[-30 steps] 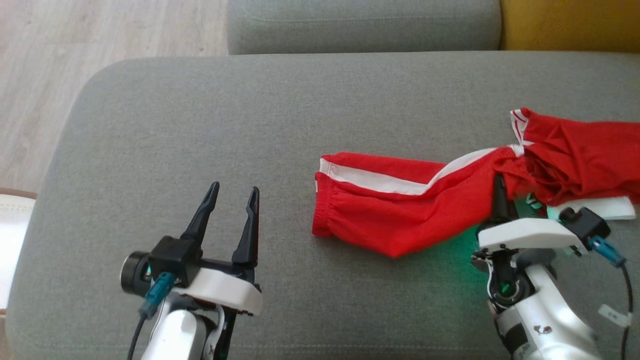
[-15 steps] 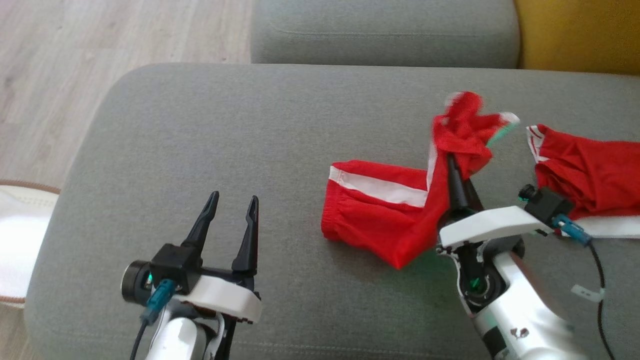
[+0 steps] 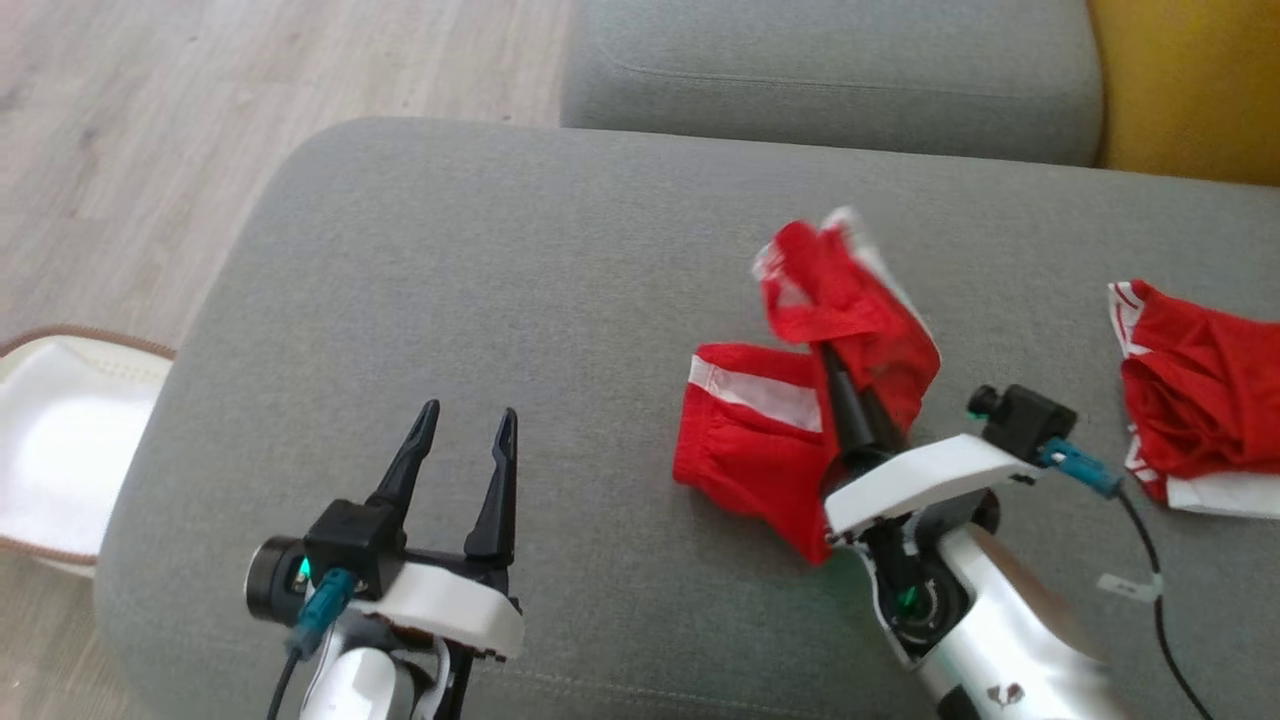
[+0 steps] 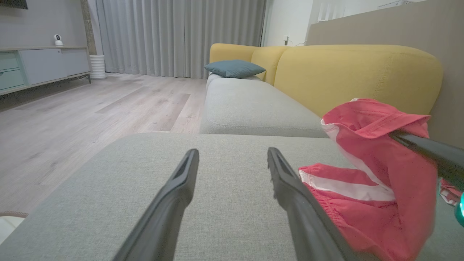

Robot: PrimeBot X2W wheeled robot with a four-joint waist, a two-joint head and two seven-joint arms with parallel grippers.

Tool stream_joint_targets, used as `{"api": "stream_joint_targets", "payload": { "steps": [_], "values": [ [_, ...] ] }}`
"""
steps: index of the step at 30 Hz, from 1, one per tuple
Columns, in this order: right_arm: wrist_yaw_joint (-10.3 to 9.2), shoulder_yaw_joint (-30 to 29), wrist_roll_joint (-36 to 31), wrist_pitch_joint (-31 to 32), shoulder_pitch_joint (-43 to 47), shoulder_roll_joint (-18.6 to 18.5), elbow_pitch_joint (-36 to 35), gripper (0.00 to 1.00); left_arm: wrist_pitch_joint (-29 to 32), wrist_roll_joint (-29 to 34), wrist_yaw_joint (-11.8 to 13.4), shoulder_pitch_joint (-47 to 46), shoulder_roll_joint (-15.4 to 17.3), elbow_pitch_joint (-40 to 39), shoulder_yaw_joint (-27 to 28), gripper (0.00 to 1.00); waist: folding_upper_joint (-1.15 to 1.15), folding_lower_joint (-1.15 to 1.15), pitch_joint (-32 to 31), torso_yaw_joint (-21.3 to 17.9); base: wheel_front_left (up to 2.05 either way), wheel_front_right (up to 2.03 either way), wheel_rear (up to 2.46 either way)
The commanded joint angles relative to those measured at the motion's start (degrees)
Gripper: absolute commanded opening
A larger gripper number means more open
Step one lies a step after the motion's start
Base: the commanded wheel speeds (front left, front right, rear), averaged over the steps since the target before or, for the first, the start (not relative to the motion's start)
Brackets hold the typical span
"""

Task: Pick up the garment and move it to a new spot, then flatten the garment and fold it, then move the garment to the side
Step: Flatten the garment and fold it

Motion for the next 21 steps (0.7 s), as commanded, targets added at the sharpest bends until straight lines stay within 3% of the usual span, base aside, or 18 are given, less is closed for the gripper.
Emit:
{"api": "stream_joint_targets", "payload": {
  "steps": [1,14,15,16,21],
  "values": [
    [0.39,2.3,0.1,0.1,-1.1,0.5,-2.3,0.0,-0.7,0.0,-0.1,-2.0,0.2,-1.6,1.9,1.0,0.0,0.0,0.0,1.0,0.0,0.0,0.0],
    [0.39,9.8,-2.6,4.7,0.8,0.5,1.0,0.02,-0.7,0.1,-0.1,-1.6,0.2,-1.0,2.1,1.0,0.0,0.0,-0.3,3.5,0.0,0.0,0.0],
    [0.39,10.1,-3.1,4.9,0.7,0.5,1.6,0.58,-0.7,0.1,-0.1,-1.6,0.2,-1.0,2.1,1.0,0.0,0.0,-0.2,3.6,0.0,0.0,0.0],
    [0.39,10.6,-3.2,5.2,0.6,0.5,2.0,1.0,-0.7,0.1,-0.1,-1.6,0.2,-1.0,2.1,1.0,0.0,0.0,-0.1,3.7,0.0,0.0,0.0],
    [0.39,13.9,-3.0,7.0,-0.1,0.5,2.3,1.0,-0.7,-0.2,0.0,-1.8,0.2,-1.0,1.8,1.0,0.0,0.0,0.7,4.1,0.0,0.0,0.0]
  ]
}}
